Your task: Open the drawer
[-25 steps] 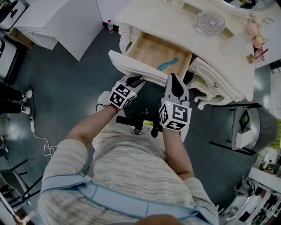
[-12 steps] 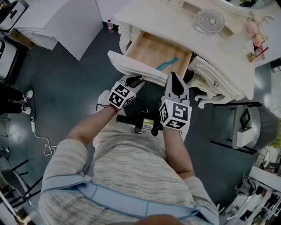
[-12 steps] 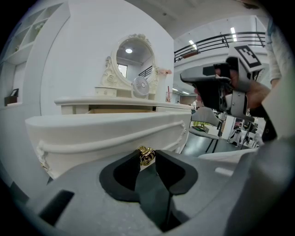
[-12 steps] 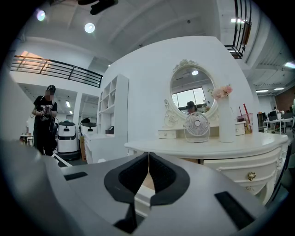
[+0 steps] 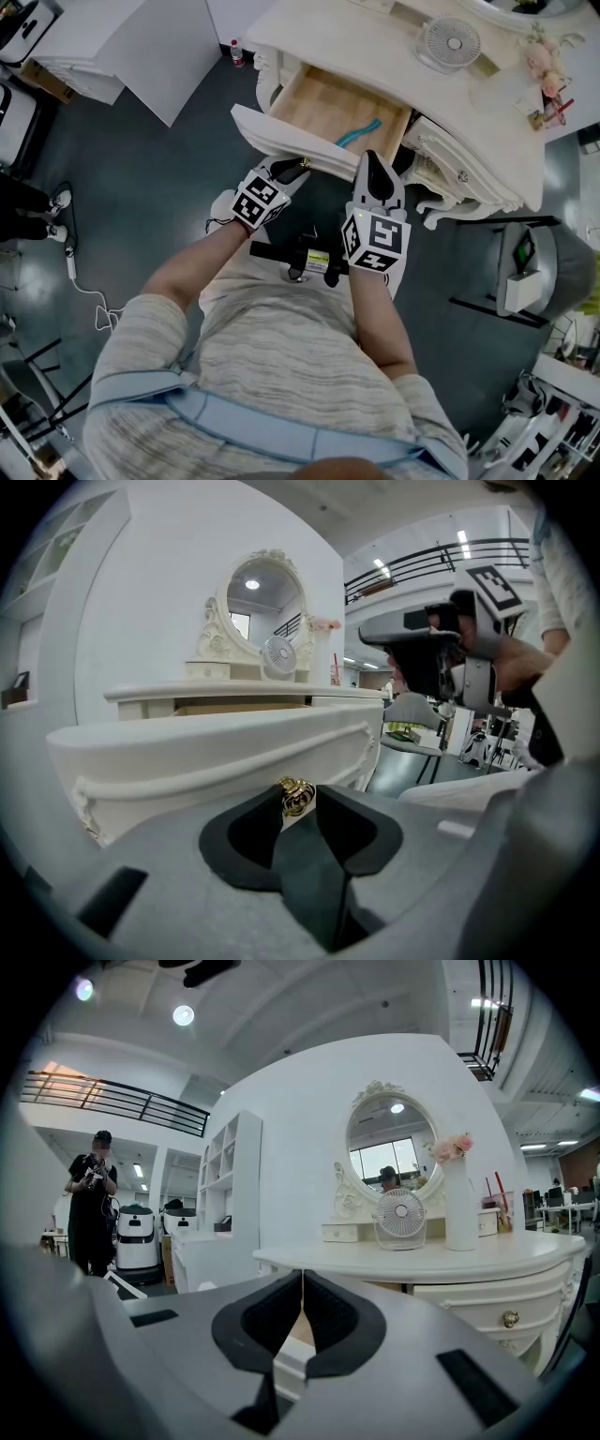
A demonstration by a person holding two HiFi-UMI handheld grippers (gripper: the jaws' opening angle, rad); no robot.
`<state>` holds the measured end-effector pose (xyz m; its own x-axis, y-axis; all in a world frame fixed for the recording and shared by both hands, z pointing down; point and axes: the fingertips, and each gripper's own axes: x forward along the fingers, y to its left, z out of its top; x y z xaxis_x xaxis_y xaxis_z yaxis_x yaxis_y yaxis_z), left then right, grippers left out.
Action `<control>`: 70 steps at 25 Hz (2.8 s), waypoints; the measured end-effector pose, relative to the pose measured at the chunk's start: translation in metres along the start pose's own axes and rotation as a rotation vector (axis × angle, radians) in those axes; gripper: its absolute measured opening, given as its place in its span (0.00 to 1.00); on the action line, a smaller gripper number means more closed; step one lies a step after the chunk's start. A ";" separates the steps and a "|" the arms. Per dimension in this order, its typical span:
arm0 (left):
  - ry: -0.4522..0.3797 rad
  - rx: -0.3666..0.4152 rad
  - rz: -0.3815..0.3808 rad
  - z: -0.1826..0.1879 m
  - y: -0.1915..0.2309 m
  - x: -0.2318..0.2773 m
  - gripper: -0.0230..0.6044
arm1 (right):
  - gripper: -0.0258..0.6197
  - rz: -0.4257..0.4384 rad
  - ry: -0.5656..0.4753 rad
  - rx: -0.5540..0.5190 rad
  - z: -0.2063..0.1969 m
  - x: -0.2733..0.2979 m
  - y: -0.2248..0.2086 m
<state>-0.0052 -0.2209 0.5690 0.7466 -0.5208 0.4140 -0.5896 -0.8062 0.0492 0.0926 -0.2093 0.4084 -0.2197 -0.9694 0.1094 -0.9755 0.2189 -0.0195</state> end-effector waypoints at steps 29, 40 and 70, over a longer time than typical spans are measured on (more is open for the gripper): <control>-0.317 0.140 -0.027 0.144 -0.018 -0.059 0.22 | 0.06 0.000 -0.002 -0.007 0.000 -0.001 0.002; -0.391 0.048 0.010 0.175 -0.039 -0.067 0.06 | 0.06 0.008 0.002 -0.011 0.000 -0.001 0.004; -0.445 -0.007 0.117 0.166 -0.035 -0.063 0.06 | 0.05 0.056 0.034 -0.008 -0.004 0.001 0.014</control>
<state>0.0194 -0.2068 0.3900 0.7339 -0.6792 -0.0133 -0.6785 -0.7339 0.0323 0.0792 -0.2065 0.4122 -0.2733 -0.9514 0.1421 -0.9617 0.2735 -0.0187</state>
